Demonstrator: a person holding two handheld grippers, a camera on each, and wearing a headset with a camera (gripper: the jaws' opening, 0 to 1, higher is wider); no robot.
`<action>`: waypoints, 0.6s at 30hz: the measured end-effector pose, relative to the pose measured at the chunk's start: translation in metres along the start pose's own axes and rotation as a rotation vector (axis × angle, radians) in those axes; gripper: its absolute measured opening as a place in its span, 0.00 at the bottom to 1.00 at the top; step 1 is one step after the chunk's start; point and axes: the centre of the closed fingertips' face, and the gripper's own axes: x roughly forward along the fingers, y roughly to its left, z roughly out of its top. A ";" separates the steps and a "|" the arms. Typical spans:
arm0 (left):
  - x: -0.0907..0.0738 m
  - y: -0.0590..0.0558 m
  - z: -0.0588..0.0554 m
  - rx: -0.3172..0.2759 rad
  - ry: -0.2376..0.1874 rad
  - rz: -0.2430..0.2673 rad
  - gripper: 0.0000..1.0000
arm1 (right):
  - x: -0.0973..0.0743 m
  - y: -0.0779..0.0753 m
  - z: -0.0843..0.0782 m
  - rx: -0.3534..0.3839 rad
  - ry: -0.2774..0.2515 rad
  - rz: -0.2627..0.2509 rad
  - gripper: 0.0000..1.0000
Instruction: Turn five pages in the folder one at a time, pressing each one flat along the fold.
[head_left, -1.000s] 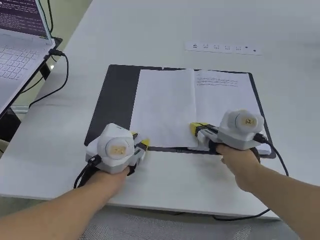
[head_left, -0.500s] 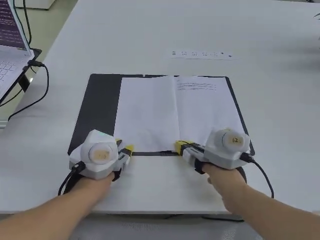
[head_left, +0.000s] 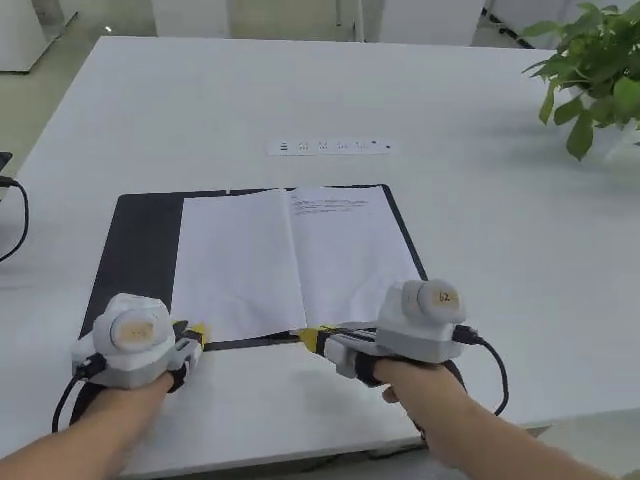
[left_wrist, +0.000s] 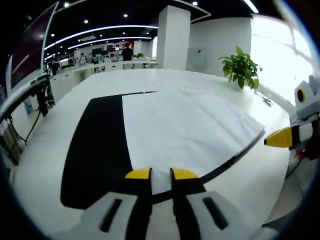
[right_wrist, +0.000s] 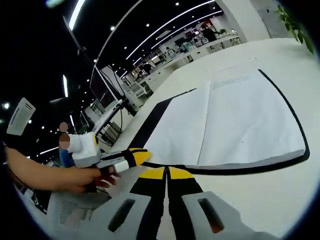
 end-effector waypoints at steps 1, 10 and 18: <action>-0.001 -0.001 0.001 -0.056 0.011 -0.003 0.17 | -0.005 0.005 0.005 -0.012 -0.010 0.011 0.00; -0.054 -0.043 0.016 -0.096 0.089 -0.123 0.09 | -0.074 0.009 0.052 -0.076 -0.111 -0.117 0.00; -0.108 -0.061 0.048 0.009 0.015 -0.138 0.17 | -0.127 -0.001 0.072 -0.099 -0.208 -0.225 0.00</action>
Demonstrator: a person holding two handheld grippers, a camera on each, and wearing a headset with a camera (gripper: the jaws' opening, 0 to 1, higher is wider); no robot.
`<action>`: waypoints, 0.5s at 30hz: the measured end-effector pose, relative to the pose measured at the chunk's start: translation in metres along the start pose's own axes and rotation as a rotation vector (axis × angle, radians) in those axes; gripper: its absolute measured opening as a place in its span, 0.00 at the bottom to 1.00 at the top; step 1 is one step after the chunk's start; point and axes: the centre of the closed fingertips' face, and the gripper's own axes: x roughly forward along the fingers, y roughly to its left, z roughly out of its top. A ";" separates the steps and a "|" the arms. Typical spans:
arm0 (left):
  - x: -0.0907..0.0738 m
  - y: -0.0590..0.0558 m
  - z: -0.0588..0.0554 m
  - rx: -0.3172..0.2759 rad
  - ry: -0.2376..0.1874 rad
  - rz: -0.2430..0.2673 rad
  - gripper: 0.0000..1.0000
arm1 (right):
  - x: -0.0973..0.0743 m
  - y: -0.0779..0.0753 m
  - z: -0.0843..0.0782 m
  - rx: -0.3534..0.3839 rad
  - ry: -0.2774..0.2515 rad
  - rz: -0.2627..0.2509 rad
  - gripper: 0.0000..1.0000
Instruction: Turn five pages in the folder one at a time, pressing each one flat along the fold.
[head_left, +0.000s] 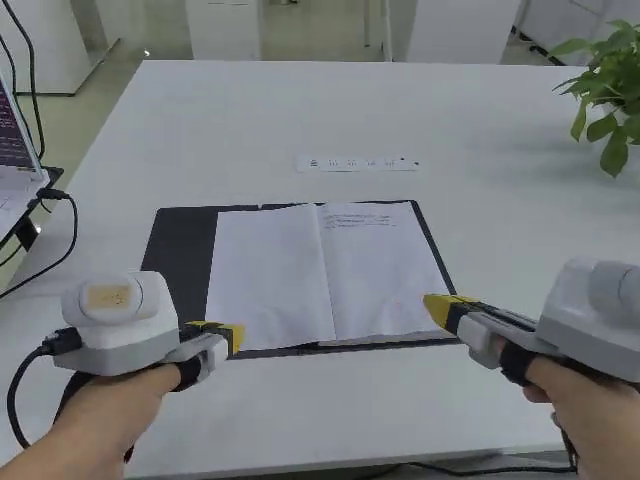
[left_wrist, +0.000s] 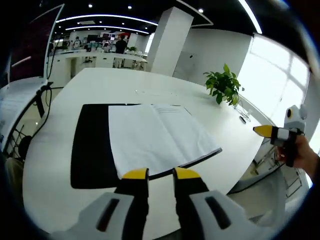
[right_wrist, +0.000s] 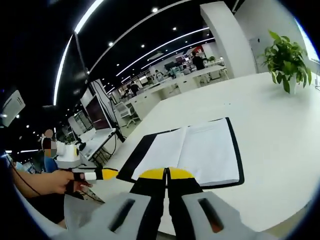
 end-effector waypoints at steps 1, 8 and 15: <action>-0.007 -0.003 0.005 0.014 -0.020 0.001 0.21 | -0.005 -0.006 0.003 -0.022 -0.012 -0.033 0.00; -0.036 -0.010 0.017 0.126 -0.069 0.042 0.42 | -0.015 -0.014 0.009 -0.019 -0.061 -0.077 0.31; -0.050 -0.008 0.022 0.177 -0.100 0.089 0.68 | -0.017 -0.021 0.007 -0.098 -0.067 -0.125 0.60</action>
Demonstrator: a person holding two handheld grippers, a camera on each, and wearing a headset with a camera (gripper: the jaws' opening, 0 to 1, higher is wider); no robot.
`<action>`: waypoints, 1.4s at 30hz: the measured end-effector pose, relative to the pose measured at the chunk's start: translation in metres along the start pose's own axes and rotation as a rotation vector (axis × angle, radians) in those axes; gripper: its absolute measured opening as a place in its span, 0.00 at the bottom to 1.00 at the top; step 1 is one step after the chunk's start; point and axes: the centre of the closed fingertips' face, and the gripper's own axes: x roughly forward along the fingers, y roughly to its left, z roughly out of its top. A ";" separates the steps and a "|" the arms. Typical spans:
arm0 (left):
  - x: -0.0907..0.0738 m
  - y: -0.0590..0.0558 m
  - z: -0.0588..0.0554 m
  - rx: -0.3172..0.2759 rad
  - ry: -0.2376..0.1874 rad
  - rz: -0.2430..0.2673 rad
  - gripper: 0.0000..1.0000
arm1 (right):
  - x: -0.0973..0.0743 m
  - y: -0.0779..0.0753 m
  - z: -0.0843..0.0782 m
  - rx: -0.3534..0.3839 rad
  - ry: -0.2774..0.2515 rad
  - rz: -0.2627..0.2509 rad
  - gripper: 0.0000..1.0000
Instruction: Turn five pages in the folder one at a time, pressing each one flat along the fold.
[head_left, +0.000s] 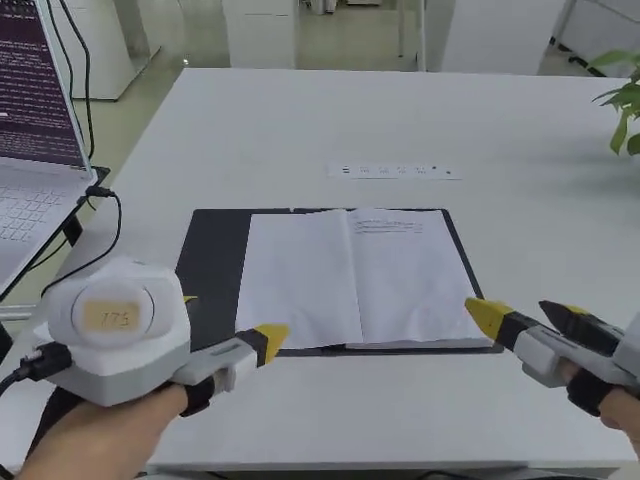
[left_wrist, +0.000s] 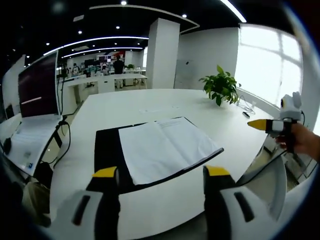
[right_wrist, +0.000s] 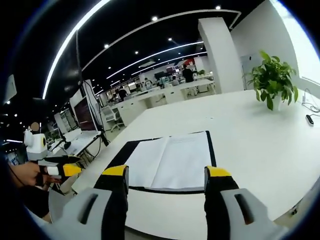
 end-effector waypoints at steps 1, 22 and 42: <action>0.000 0.001 0.000 -0.008 -0.003 0.003 0.72 | -0.001 0.000 -0.001 -0.008 0.002 -0.007 0.62; -0.016 0.015 -0.002 0.034 -0.029 0.097 0.99 | 0.001 -0.020 0.005 -0.069 -0.043 -0.064 1.00; 0.007 0.007 -0.002 0.067 0.007 0.085 0.99 | 0.000 -0.031 0.001 -0.010 -0.050 -0.059 0.97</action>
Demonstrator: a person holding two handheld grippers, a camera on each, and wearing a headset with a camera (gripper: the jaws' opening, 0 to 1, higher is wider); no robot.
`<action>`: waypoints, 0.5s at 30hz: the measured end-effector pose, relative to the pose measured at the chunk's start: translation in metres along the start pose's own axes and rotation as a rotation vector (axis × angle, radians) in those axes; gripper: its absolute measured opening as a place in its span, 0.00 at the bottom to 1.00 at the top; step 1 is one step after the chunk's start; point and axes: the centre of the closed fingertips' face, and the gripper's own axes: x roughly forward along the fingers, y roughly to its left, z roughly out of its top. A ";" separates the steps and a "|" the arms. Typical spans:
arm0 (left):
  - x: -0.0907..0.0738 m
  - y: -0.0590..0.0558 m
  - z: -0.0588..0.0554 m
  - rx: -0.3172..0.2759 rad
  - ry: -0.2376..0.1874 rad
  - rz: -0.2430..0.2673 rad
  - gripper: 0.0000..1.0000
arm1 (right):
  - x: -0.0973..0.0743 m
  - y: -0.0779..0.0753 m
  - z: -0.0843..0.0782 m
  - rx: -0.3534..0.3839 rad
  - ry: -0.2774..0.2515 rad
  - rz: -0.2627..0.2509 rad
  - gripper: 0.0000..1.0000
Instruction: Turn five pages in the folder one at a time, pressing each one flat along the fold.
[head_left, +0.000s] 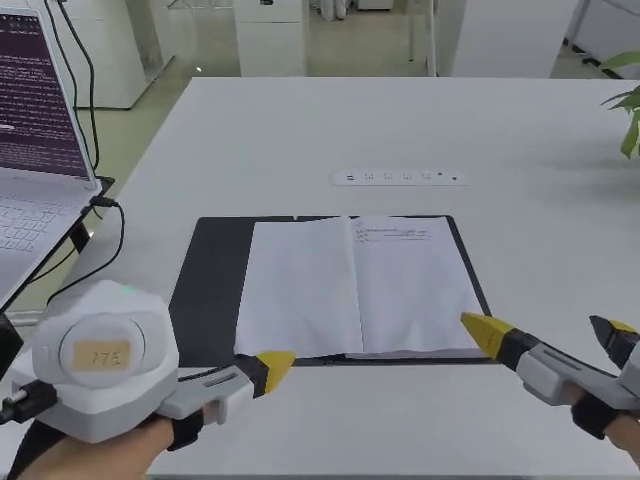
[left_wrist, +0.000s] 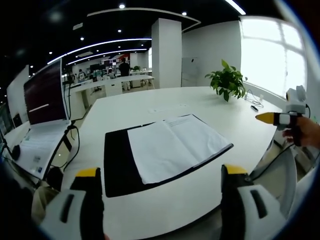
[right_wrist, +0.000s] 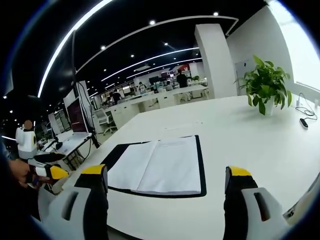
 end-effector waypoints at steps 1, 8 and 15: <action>0.003 -0.002 0.000 0.006 0.003 -0.004 0.99 | 0.000 -0.001 0.000 0.002 0.001 0.000 0.97; 0.032 -0.026 -0.001 0.045 0.051 -0.064 0.87 | -0.001 -0.007 -0.007 0.026 0.005 0.000 0.95; 0.073 -0.057 0.001 0.072 0.077 -0.139 0.81 | 0.000 -0.008 -0.013 0.003 0.017 0.000 0.93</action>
